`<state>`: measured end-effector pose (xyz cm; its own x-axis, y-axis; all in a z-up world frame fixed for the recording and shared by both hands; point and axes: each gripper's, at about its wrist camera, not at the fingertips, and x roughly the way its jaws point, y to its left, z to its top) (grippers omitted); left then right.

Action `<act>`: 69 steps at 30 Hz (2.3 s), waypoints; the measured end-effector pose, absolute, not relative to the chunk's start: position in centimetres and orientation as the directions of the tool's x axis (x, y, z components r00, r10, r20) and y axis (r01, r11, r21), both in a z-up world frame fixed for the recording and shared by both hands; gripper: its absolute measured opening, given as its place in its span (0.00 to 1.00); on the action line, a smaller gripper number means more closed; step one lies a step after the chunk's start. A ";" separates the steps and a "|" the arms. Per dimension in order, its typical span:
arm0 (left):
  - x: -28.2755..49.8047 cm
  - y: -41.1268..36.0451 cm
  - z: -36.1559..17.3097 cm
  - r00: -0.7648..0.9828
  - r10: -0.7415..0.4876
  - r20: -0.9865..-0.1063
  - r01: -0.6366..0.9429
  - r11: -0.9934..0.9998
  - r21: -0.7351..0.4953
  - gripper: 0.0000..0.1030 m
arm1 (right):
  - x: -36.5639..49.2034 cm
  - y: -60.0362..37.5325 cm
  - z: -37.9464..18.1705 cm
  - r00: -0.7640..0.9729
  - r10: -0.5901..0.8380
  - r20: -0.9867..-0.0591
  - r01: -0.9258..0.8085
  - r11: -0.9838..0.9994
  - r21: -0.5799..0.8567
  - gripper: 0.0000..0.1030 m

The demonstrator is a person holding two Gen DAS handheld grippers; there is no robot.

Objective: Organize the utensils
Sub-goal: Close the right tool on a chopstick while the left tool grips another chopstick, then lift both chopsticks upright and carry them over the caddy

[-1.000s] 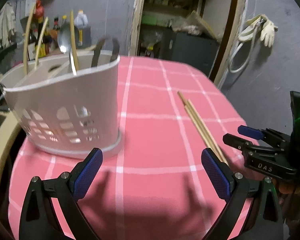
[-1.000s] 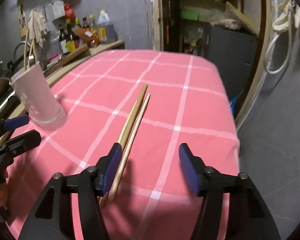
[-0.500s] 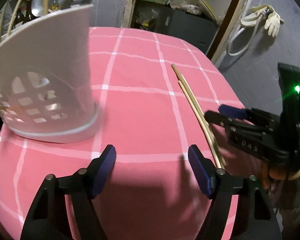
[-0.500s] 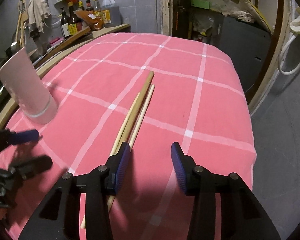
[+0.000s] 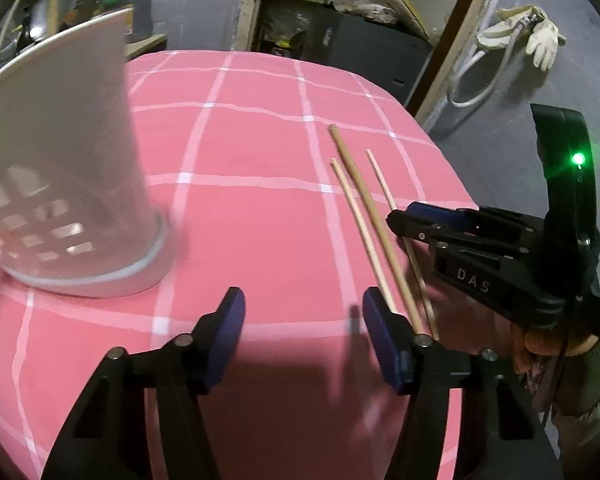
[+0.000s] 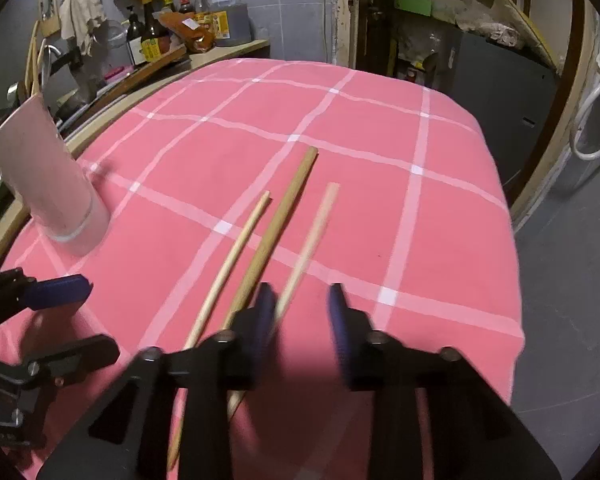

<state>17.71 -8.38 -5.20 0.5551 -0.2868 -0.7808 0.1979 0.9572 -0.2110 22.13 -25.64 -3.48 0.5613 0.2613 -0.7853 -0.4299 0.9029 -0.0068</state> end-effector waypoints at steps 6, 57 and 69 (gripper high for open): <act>19.2 -10.1 -5.2 0.528 -0.318 -0.787 0.234 0.946 -0.225 0.35 | 21.5 -27.4 -3.5 0.565 0.237 -0.790 -0.413 0.910 -0.022 0.09; 12.0 -3.8 0.9 0.715 -0.434 -0.548 0.309 0.899 -0.310 0.02 | 12.5 -29.3 2.1 0.746 0.541 -0.389 -0.369 0.822 0.434 0.03; 9.3 4.8 8.9 0.941 -0.243 -0.234 0.186 0.953 -0.239 0.02 | 11.9 -18.4 8.3 0.795 0.606 0.033 -0.577 0.738 0.350 0.03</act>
<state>9.33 4.76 8.91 0.9413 -0.2430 -0.2342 0.1864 0.9529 -0.2394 11.95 -18.43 8.29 0.7950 0.6057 0.0327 -0.5768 0.7382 0.3497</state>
